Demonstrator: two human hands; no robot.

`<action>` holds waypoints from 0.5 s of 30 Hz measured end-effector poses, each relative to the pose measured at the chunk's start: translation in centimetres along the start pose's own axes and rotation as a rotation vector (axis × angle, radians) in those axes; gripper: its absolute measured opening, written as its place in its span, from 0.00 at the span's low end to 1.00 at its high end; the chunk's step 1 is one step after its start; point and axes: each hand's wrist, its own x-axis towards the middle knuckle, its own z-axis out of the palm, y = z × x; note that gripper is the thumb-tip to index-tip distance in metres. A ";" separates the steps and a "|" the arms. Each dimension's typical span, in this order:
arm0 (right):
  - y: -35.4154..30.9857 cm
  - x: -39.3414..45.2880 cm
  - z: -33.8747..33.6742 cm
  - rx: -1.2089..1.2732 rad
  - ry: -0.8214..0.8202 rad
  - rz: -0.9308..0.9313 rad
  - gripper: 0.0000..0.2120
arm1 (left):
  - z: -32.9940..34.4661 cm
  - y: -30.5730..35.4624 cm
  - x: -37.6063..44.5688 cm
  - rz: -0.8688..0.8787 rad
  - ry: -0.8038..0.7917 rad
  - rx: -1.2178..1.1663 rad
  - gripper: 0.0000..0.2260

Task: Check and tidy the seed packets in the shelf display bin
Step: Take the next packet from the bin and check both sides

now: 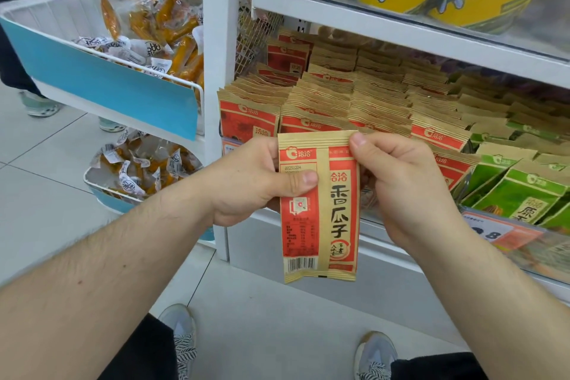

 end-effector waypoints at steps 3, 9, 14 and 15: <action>-0.1 0.0 0.0 0.025 0.007 0.021 0.14 | 0.1 -0.1 0.0 -0.003 -0.027 -0.005 0.21; -0.3 0.2 -0.4 0.009 0.080 0.003 0.15 | -0.2 0.0 -0.2 -0.023 -0.107 0.040 0.21; -0.8 0.2 -1.4 -0.053 -0.250 0.094 0.17 | -1.1 0.4 0.1 0.088 0.069 -0.086 0.17; -0.7 0.2 -1.5 -0.068 -0.280 0.108 0.18 | -1.4 0.5 0.2 0.114 0.096 -0.120 0.18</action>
